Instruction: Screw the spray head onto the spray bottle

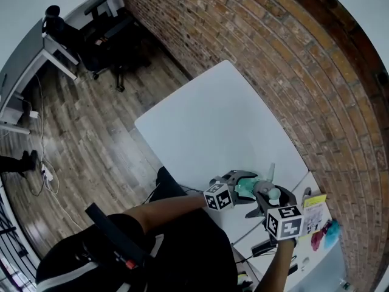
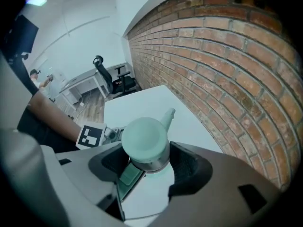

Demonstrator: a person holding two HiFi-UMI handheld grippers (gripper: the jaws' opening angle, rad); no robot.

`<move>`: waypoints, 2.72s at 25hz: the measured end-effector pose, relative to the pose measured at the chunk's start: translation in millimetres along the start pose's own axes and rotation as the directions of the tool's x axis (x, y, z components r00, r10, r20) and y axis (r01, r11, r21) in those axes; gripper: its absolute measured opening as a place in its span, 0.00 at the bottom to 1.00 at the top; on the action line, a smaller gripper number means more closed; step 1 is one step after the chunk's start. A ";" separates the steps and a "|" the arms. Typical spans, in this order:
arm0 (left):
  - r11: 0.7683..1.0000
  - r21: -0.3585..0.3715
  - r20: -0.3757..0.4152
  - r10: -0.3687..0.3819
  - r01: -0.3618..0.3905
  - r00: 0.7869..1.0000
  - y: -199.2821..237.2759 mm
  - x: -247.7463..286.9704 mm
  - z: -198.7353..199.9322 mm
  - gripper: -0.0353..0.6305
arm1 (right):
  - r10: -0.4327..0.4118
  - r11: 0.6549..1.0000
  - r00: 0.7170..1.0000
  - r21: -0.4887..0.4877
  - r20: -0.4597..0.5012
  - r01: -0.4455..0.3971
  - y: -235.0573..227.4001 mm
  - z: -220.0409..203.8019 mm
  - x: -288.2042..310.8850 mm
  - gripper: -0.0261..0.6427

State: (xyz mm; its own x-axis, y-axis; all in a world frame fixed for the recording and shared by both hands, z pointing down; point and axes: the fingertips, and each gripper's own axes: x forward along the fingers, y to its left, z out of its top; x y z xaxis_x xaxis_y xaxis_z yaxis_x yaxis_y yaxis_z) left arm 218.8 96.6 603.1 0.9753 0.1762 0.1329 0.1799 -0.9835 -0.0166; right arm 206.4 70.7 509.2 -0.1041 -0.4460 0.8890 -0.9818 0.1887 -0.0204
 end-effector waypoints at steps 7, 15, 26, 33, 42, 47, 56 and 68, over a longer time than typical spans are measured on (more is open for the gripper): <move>1.000 -0.001 -0.005 -0.014 0.014 1.000 -0.1 -1.7 -0.4 0.66 | 0.075 0.946 0.992 -0.309 -0.098 -0.102 6.2 -5.4 3.7 0.45; 1.000 0.002 -0.004 -0.023 0.023 1.000 0.0 -2.0 -1.0 0.65 | 0.137 0.845 0.972 -0.490 -0.190 -0.215 11.8 -5.8 2.8 0.45; 1.000 0.006 0.000 -0.027 0.027 1.000 0.0 -1.8 -1.2 0.65 | 0.185 0.434 0.918 -0.809 -0.351 -0.397 15.2 -13.4 2.1 0.45; 1.000 0.002 0.003 -0.026 0.026 1.000 0.2 -1.5 -1.2 0.65 | 0.087 0.196 0.902 -0.881 -0.422 -0.431 14.6 -24.4 13.1 0.45; 1.000 0.003 0.004 -0.027 0.027 1.000 -0.1 -1.9 -1.4 0.65 | 0.080 0.315 0.933 -0.879 -0.352 -0.358 16.5 -14.7 2.5 0.46; 1.000 -0.002 0.007 -0.023 0.023 1.000 0.8 -3.1 -0.4 0.65 | 0.150 0.462 0.968 -0.851 -0.202 -0.249 23.5 11.5 -26.6 0.46; 1.000 -0.003 0.006 -0.023 0.023 1.000 1.0 -3.4 -0.6 0.65 | 0.114 0.928 0.993 -0.361 0.042 -0.092 3.7 10.6 -25.0 0.46; 1.000 -0.008 0.003 -0.017 0.017 1.000 1.6 -1.9 -1.3 0.65 | 0.076 0.890 0.991 -0.441 -0.107 -0.116 10.7 -1.2 -2.7 0.44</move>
State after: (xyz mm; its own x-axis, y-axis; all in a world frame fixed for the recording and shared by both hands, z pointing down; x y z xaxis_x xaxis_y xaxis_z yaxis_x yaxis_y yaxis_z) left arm 217.1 94.7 604.2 0.9725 0.1933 0.1300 0.1958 -0.9806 -0.0060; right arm 196.3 75.0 507.1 -0.1610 -0.3342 0.9286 -0.7916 0.6057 0.0807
